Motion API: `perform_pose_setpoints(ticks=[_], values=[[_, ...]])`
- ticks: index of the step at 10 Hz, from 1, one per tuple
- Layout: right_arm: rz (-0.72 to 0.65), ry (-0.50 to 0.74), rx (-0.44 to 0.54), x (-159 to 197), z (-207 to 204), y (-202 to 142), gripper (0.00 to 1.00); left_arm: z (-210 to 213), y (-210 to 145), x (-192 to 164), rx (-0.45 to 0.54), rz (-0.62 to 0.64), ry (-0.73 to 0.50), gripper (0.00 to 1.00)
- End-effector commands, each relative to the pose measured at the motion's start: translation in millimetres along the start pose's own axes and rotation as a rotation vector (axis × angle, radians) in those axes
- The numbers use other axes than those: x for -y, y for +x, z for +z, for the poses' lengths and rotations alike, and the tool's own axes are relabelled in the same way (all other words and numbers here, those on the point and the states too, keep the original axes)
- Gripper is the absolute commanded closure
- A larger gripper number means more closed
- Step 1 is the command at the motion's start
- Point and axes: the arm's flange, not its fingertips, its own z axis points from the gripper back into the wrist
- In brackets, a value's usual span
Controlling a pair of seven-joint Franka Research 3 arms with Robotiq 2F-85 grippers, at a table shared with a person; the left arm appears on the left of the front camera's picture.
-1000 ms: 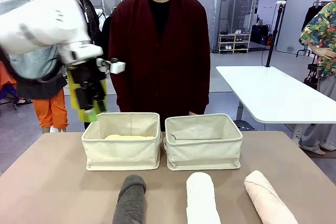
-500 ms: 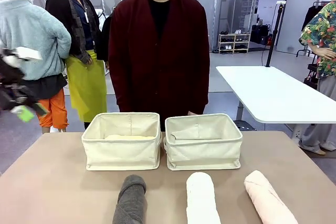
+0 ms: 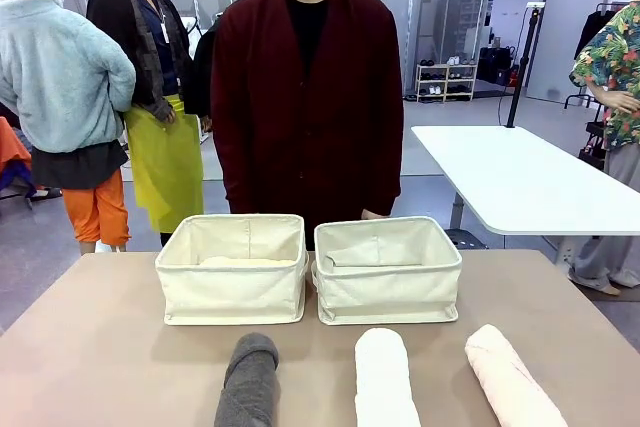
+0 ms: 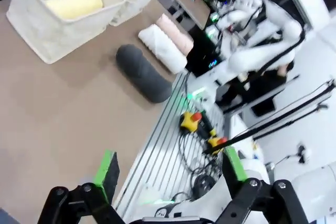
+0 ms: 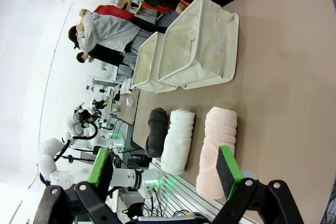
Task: Divide the towels into two baskets.
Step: Pick up one hotel-folded towel from the bottom of the table and place it in the Fabric basket indicated by the person.
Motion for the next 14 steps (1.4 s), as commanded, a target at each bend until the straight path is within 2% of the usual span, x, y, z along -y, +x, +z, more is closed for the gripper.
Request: perform_pose_setpoints(ticks=[1,2,3,4,14], values=[[0.017,0.015,0.008,-2,1,-1,0.0,4,5,-29,0.091,0.074,-0.063,0.0],[0.017,0.015,0.008,-2,1,-1,0.0,7,3,-39,0.113,0.106,-0.054,0.0],[0.017,0.015,0.008,-2,1,-1,0.0,7,9,-43,0.085,0.083,-0.037,0.0],[0.017,0.015,0.008,-2,1,-1,0.0,1,-16,-36,0.083,0.091,-0.039,0.0],[0.017,0.015,0.008,-2,1,-1,0.0,1,-16,-36,0.083,0.091,-0.039,0.0]])
